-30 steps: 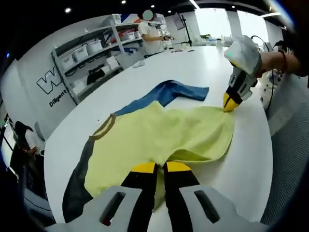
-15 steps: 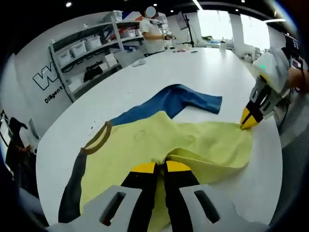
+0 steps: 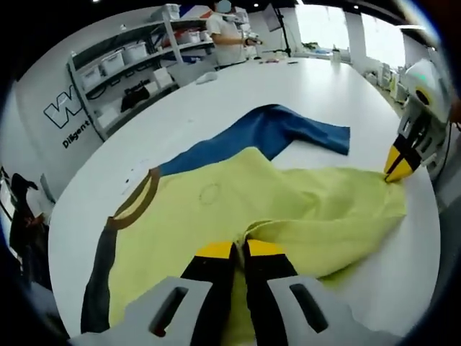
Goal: Fold the garment on the visible template until the final outline fits inside the template.
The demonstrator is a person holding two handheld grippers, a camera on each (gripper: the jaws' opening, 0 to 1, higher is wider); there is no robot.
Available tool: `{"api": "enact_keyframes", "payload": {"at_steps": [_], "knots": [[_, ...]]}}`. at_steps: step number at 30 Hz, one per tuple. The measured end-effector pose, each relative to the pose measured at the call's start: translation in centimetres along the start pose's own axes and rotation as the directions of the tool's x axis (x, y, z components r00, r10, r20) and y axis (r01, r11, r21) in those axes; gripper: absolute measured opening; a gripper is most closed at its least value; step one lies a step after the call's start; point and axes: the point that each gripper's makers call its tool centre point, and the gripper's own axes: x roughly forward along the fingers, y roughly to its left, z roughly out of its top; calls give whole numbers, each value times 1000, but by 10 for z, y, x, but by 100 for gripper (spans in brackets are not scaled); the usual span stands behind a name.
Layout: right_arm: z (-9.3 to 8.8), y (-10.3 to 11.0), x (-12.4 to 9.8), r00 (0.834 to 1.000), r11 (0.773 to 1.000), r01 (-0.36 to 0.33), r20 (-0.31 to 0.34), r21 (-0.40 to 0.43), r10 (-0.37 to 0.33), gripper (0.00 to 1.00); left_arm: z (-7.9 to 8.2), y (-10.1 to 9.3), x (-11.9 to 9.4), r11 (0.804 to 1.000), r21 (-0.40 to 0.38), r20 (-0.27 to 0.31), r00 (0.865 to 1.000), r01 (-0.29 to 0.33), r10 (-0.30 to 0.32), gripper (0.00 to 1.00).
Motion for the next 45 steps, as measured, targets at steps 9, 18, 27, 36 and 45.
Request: {"api": "enact_keyframes", "payload": {"at_steps": [9, 18, 27, 36, 45], "knots": [[1, -1, 1, 1000, 1000, 4, -1, -4, -4, 0, -11, -8, 12, 1000, 24, -46, 999, -4, 5, 9], [2, -1, 1, 1000, 1000, 5, 9, 4, -5, 0, -10, -1, 4, 999, -37, -5, 1000, -17, 17, 21], [2, -1, 1, 1000, 1000, 3, 15, 8, -3, 0, -2, -8, -36, 1000, 14, 77, 997, 28, -29, 42], [1, -2, 1, 1000, 1000, 1, 19, 14, -1, 0, -17, -24, -50, 993, 99, 97, 993, 62, -71, 40], [1, -2, 1, 1000, 1000, -3, 23, 26, 2, 0, -25, -21, -52, 944, 329, 46, 999, -22, 7, 34]]}}
